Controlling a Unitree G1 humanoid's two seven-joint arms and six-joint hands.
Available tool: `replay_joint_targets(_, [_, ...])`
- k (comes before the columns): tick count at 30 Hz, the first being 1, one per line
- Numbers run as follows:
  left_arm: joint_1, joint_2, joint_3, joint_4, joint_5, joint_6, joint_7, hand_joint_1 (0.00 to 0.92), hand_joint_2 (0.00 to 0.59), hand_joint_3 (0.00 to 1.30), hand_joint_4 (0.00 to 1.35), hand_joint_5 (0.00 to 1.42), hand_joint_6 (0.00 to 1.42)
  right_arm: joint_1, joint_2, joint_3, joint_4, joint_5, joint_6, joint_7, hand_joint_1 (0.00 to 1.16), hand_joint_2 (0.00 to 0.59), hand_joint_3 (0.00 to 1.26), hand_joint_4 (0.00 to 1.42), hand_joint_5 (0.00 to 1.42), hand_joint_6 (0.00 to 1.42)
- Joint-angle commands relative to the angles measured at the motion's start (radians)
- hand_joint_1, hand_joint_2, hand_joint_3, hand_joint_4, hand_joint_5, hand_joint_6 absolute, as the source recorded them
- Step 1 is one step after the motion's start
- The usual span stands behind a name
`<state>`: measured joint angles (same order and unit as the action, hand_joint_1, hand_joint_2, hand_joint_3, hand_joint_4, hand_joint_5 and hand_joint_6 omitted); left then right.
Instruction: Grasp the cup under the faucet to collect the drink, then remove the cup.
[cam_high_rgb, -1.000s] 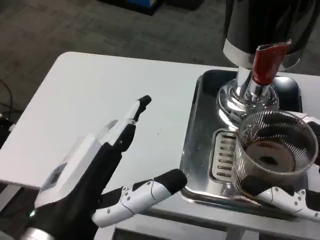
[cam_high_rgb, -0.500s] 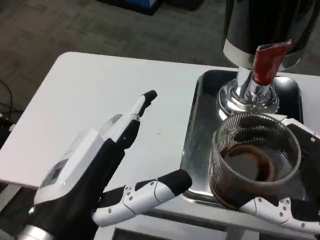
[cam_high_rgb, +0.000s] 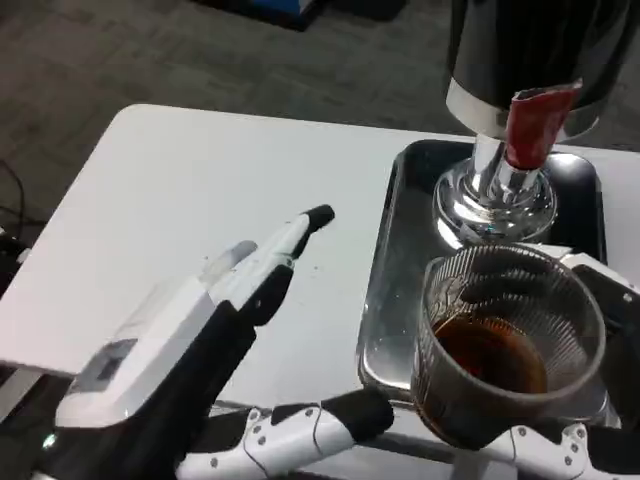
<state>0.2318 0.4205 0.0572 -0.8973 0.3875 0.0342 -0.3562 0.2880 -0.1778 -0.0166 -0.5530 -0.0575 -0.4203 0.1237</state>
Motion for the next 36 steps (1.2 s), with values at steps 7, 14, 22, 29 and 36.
replay_joint_targets(7, [0.034,0.108,0.052,-0.113,0.134,-0.075,-0.105,0.000,0.044,0.04,0.00,0.05,0.00,0.027,-0.014,0.009,-0.069,0.035,-0.009,0.037,0.85,0.172,0.59,0.62,0.72,0.60])
replay_joint_targets(14, [0.064,0.093,0.076,-0.129,0.134,-0.080,-0.105,0.000,0.032,0.04,0.00,0.05,0.00,0.040,-0.011,0.031,-0.087,0.033,0.000,0.042,0.86,0.172,0.59,0.62,0.72,0.60])
replay_joint_targets(22, [0.084,0.088,0.096,-0.130,0.133,-0.096,-0.105,0.000,0.028,0.04,0.00,0.04,0.00,0.056,-0.008,0.061,-0.118,0.025,0.016,0.048,0.87,0.172,0.59,0.62,0.72,0.59])
replay_joint_targets(29, [0.091,0.075,0.111,-0.131,0.120,-0.100,-0.098,0.000,0.021,0.03,0.00,0.04,0.00,0.061,-0.009,0.076,-0.129,0.020,0.026,0.048,0.87,0.172,0.59,0.62,0.72,0.59])
replay_joint_targets(36, [0.105,0.069,0.136,-0.134,0.101,-0.105,-0.103,0.000,0.014,0.03,0.00,0.04,0.00,0.049,-0.008,0.085,-0.130,0.010,0.037,0.046,0.87,0.172,0.59,0.62,0.72,0.59])
